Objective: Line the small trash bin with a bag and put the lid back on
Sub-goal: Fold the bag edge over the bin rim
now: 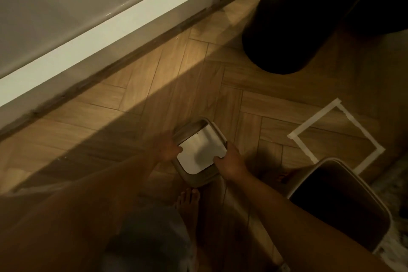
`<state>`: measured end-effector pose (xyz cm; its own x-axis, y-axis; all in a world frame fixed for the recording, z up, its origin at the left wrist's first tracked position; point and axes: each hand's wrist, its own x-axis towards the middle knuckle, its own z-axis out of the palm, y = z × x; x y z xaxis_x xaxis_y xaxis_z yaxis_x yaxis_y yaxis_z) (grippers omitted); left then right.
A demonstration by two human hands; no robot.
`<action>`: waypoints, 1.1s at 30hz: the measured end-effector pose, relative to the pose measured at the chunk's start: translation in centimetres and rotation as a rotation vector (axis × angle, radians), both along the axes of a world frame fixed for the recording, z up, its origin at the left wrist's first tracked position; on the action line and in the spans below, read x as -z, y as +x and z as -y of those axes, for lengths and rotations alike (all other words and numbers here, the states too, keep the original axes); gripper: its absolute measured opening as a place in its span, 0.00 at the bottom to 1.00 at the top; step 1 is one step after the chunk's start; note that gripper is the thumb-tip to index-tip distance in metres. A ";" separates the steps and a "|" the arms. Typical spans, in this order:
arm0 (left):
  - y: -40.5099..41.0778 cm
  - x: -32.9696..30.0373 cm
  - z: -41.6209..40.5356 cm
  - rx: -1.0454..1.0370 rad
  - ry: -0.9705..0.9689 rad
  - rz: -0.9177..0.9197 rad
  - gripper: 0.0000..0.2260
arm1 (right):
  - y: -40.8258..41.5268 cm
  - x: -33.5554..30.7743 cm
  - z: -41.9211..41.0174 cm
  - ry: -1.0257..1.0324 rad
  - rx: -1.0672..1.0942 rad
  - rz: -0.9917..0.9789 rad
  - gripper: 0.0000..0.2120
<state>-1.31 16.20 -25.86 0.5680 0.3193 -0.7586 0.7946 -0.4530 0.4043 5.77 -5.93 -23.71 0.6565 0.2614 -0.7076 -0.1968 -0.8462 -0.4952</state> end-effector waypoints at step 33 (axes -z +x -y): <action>4.0 -27.0 8.6 0.094 0.080 0.900 0.02 | 0.4 -22.2 13.6 0.289 0.361 0.191 0.21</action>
<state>2.66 7.56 1.15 0.9617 0.2740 0.0067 0.1519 -0.5532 0.8191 6.19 -19.52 -1.50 0.8522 0.1610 -0.4978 -0.3347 -0.5636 -0.7552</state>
